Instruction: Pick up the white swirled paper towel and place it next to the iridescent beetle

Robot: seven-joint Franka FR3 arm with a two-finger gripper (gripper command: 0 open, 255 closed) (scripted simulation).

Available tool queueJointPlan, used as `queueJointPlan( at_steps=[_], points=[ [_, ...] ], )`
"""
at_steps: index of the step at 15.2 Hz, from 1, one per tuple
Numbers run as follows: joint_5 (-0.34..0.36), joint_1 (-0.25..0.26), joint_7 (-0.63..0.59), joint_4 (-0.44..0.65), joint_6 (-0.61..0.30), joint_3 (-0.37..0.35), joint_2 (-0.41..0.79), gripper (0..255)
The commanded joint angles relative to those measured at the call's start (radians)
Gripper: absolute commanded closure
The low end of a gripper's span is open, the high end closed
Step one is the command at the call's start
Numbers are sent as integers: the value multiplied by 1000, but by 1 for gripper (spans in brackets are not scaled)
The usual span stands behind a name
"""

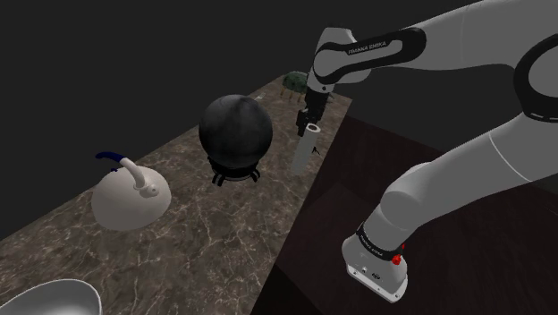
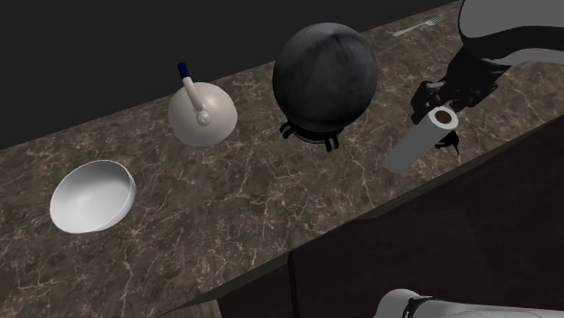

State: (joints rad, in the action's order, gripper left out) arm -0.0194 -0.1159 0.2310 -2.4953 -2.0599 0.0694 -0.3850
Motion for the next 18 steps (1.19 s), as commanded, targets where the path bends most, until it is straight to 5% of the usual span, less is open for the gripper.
queueJointPlan(
  at_steps=[1,6,7,12,18],
  points=[
    [0,0,0,-6,-9,0,3,255],
    [0,0,0,-6,-9,0,3,255],
    [0,0,0,-6,-9,0,3,0],
    [0,0,0,-6,-9,0,3,0],
    [4,-2,-2,94,127,0,-34,0]
  ],
)
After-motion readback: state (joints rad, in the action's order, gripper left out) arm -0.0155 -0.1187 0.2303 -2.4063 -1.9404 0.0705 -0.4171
